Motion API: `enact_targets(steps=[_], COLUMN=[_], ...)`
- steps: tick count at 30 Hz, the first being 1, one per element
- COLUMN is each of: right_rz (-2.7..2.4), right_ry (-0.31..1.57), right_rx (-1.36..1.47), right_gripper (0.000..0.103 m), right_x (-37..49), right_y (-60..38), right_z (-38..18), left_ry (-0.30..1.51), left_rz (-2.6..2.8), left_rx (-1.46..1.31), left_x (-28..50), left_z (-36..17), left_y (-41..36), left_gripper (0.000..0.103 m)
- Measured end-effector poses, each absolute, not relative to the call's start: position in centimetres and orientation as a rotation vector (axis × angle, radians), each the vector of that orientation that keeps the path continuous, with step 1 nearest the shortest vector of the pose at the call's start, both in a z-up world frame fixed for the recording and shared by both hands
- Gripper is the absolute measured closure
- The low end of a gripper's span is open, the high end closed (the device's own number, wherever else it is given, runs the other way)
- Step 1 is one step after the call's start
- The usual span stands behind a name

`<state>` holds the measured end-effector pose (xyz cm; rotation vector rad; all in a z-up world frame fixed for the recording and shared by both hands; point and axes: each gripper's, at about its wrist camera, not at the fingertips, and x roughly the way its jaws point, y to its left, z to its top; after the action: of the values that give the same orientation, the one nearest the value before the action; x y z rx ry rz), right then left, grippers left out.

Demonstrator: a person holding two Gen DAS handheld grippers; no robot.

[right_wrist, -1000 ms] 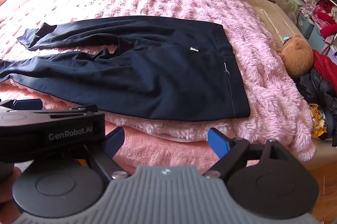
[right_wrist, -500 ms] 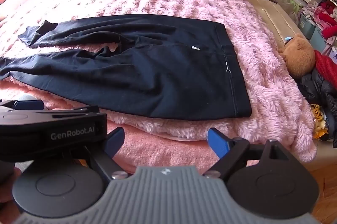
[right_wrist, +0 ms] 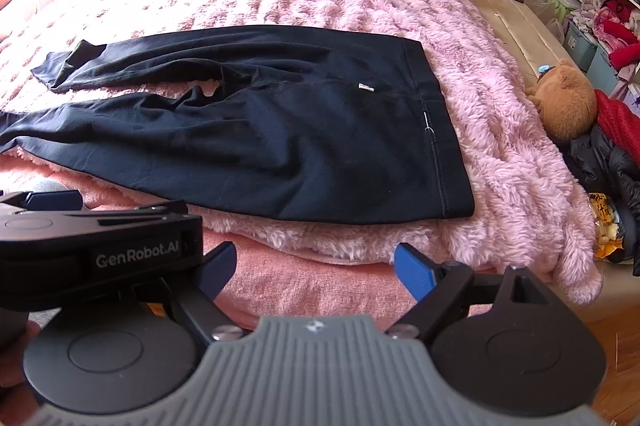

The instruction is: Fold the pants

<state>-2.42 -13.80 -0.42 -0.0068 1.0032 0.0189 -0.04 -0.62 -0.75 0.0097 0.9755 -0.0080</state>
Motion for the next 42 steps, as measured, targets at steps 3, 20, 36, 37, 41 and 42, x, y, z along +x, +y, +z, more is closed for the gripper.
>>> enact_targets(steps=[3,20,36,37,41,42], right_rz=[0.018,0.002,0.006,0.006,0.008,0.008], right_ry=[1.003,1.023,1.035,1.035,1.038,1.038], right_rx=[-0.006,0.008,0.000,0.000,0.001,0.001], right_gripper=[0.021,0.021,0.021,0.021,0.021,0.021], right_x=[-2.5,-2.5,-2.1,-2.1,-2.0,-2.0], right_y=[-13.8,-14.1,-13.8,-13.8,-13.7,-13.6], right_z=[-0.4,-1.2,-1.7,-1.7,-1.8,-1.9], left_ry=[0.976,1.012,1.021,1.023,1.027,1.027], left_rz=[-0.010,-0.014,-0.019,-0.022,-0.026,-0.026], left_rx=[0.008,-0.014,-0.025,-0.031,-0.038,-0.038], left_x=[-0.1,-0.1,0.2,0.2,0.3,0.3], left_z=[-0.8,-1.5,-2.1,-2.1,-2.2,-2.3], left_y=[-0.6,-1.0,-0.8,-0.8,-0.6,-0.6], left_gripper=[0.000,0.000,0.000,0.000,0.000,0.000])
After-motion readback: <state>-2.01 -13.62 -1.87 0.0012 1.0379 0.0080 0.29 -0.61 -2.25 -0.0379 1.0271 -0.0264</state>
